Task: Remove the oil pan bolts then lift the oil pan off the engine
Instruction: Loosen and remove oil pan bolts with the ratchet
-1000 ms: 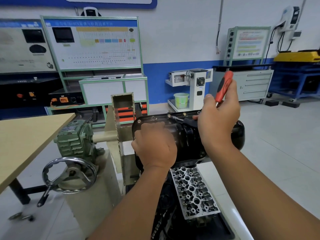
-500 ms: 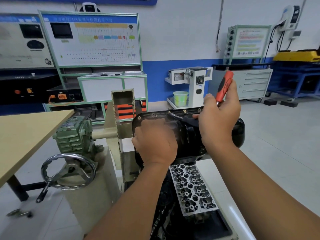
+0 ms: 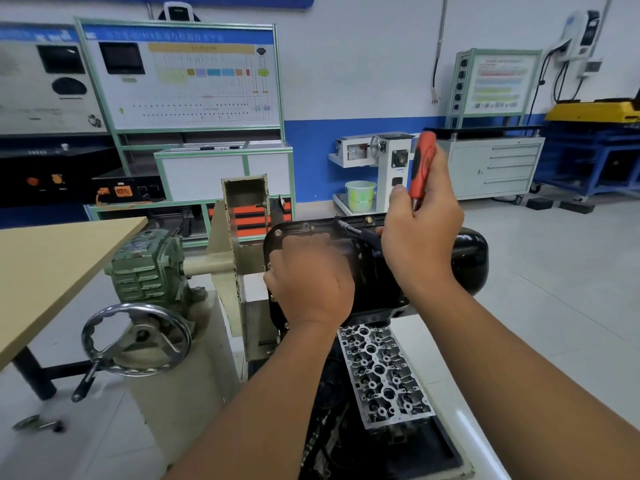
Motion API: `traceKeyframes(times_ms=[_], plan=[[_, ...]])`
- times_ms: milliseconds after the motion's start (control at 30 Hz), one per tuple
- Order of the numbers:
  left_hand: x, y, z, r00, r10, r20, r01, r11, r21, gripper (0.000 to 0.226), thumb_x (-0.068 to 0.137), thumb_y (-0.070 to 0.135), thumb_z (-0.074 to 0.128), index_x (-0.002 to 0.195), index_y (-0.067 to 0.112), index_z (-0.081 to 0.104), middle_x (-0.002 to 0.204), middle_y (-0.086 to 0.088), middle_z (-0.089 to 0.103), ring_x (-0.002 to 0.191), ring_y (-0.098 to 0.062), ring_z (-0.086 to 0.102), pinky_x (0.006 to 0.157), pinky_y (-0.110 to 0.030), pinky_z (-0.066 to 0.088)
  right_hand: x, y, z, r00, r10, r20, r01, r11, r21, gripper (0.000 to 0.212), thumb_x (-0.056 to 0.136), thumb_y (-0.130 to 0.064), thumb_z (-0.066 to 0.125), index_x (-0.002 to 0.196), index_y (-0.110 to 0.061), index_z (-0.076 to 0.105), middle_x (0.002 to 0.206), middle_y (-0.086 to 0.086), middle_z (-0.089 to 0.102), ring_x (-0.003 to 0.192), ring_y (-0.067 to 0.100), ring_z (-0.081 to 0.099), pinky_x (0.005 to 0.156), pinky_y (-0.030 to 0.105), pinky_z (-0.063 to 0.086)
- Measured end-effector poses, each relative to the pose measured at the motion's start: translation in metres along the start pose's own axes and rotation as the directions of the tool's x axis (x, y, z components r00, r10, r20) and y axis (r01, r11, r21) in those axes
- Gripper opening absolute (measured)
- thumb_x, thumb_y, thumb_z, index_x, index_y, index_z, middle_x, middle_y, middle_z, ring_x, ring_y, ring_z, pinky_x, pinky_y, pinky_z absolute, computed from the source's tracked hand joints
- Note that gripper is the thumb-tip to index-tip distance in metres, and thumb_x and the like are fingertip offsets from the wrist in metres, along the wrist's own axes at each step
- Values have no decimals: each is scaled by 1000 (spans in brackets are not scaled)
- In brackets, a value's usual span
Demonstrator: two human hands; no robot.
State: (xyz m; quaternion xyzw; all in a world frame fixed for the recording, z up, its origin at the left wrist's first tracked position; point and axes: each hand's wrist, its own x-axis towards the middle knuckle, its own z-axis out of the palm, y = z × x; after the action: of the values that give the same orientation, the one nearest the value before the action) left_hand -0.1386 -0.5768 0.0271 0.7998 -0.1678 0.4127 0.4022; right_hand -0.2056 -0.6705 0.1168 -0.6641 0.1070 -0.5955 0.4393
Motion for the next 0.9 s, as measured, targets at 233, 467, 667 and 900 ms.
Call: traceKeyframes(times_ms=[233, 467, 667, 900], plan=[[7, 3, -8, 998, 51, 35, -53, 998, 36, 31, 91, 30, 43, 92, 17, 71, 91, -3, 56, 83, -28, 47, 68, -42, 42, 26, -16, -1, 956, -42, 290, 65, 995, -73, 68, 97, -7, 54, 159, -31, 38, 117, -14, 65, 84, -1, 60, 88, 29, 58], [59, 4, -17, 923, 221, 315, -230, 973, -10, 26, 83, 40, 50, 85, 22, 68, 81, 7, 54, 81, -23, 53, 66, -34, 43, 37, -27, 5, 835, -100, 540, 113, 994, 9, 73, 95, -3, 58, 159, -32, 39, 132, -17, 64, 82, -8, 57, 86, 26, 52], [77, 36, -4, 720, 485, 497, -363, 873, -325, 7, 81, 18, 64, 76, 22, 61, 87, -2, 46, 73, -26, 47, 61, -31, 34, 19, -29, 15, 986, 137, 93, -140, 990, 23, 72, 94, -5, 54, 158, -34, 39, 128, -4, 67, 88, 7, 58, 89, 28, 53], [54, 33, -15, 812, 487, 323, -471, 872, -130, 14, 77, 23, 58, 78, 11, 65, 74, -5, 50, 62, -27, 40, 56, -30, 29, -1, -15, 16, 951, 282, -129, -262, 953, 152, 68, 96, -9, 56, 158, -30, 38, 124, -2, 63, 98, 16, 62, 100, 53, 55]])
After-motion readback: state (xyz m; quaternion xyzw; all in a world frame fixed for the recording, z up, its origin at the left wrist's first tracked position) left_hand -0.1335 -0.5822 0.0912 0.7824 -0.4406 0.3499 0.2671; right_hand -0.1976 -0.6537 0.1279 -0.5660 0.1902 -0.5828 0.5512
